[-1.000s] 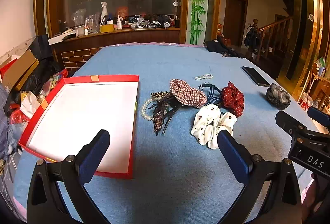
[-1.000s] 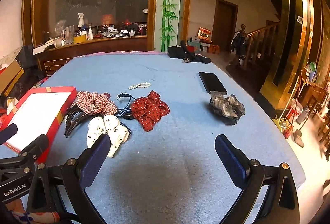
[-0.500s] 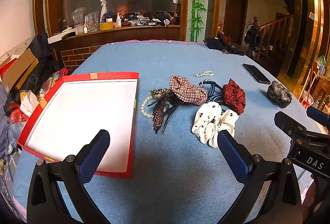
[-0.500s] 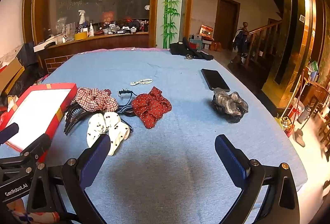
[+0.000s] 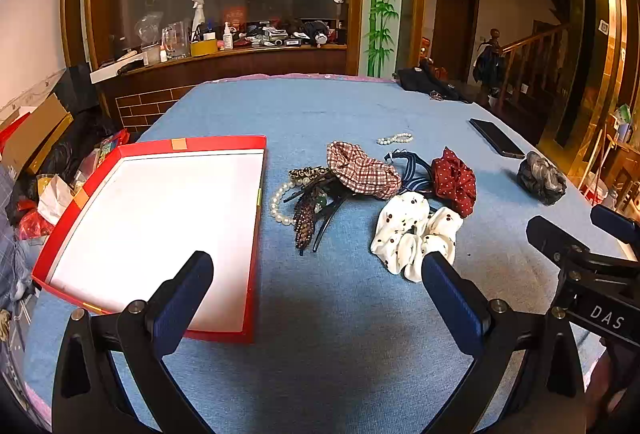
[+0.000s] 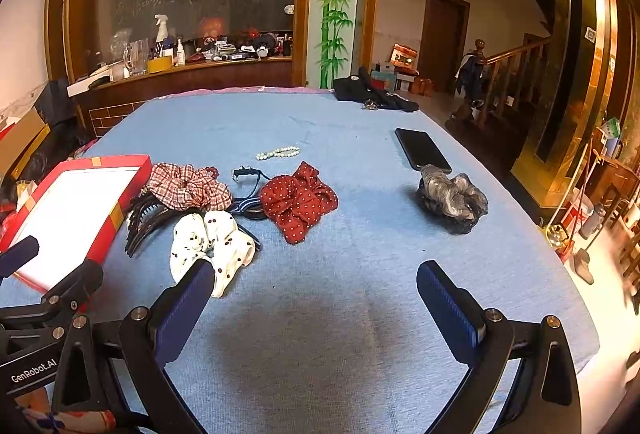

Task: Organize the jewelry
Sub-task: 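Move right gripper to grey sheer scrunchie while left gripper reaches white cherry scrunchie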

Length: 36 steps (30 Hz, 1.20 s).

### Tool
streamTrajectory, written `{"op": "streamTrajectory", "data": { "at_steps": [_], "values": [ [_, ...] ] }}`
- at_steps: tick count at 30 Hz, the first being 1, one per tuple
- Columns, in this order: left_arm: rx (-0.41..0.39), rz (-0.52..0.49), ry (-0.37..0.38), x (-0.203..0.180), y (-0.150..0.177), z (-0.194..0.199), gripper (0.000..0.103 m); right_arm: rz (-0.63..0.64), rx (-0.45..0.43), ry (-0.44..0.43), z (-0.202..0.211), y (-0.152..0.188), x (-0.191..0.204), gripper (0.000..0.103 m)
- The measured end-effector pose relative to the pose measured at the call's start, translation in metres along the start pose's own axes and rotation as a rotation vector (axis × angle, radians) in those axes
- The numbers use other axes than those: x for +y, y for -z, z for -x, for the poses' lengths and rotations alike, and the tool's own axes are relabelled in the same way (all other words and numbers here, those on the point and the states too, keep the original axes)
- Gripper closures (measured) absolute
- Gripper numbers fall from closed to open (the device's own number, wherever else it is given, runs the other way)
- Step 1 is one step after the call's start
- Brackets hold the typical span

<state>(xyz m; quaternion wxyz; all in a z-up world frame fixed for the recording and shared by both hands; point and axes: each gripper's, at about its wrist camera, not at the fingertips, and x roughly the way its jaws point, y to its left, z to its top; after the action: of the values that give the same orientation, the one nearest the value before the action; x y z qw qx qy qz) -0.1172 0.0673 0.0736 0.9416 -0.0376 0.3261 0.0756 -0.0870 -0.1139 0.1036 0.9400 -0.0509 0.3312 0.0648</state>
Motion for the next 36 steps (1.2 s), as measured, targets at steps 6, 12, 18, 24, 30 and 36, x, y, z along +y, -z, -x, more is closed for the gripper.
{"op": "streamTrajectory", "data": {
  "at_steps": [6,12,18,24,30,36],
  "values": [
    [0.001,0.001,-0.002,0.0,0.0,0.0,0.0,-0.003,0.008,-0.004,-0.003,0.0,-0.002,0.0],
    [0.008,-0.002,-0.005,0.0,0.001,-0.002,0.0,-0.007,0.014,-0.005,-0.005,-0.001,-0.003,0.0],
    [0.025,-0.006,-0.011,-0.003,0.0,-0.007,0.0,-0.02,0.017,-0.009,-0.007,0.0,-0.009,0.0],
    [0.053,-0.019,-0.013,-0.009,0.0,-0.012,0.0,-0.085,0.02,-0.033,-0.013,0.004,-0.032,0.0],
    [0.129,-0.044,0.023,-0.022,0.0,-0.031,0.0,-0.171,0.009,-0.065,-0.017,0.009,-0.064,0.001],
    [0.219,-0.081,0.082,-0.045,-0.005,-0.061,0.0,-0.228,0.007,-0.062,-0.021,0.013,-0.093,0.001]
  ]
}}
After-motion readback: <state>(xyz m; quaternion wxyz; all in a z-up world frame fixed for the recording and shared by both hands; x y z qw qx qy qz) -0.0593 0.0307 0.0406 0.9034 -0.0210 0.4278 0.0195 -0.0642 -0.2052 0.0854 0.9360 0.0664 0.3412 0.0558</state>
